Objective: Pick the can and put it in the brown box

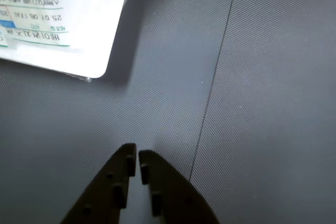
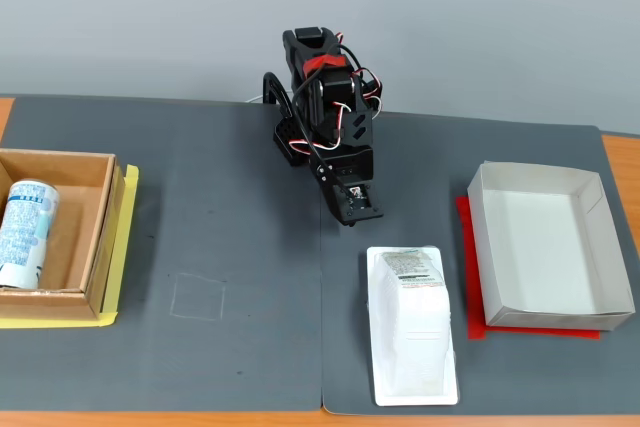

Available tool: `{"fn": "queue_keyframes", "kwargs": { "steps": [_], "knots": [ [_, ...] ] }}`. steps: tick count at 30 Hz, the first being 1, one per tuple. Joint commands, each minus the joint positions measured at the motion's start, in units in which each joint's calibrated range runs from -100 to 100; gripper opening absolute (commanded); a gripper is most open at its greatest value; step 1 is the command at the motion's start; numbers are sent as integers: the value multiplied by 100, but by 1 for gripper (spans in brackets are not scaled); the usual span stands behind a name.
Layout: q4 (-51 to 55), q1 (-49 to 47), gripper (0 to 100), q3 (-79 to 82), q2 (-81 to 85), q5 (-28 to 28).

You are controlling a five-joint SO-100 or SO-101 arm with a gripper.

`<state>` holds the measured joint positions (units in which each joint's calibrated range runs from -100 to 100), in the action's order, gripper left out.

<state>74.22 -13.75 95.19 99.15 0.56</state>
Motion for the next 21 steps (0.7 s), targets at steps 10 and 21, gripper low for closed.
{"fn": "queue_keyframes", "kwargs": {
  "steps": [10, 21],
  "knots": [
    [19, 579, 1, -289, 59, 32],
    [19, 700, 1, -289, 59, 32]
  ]
}}
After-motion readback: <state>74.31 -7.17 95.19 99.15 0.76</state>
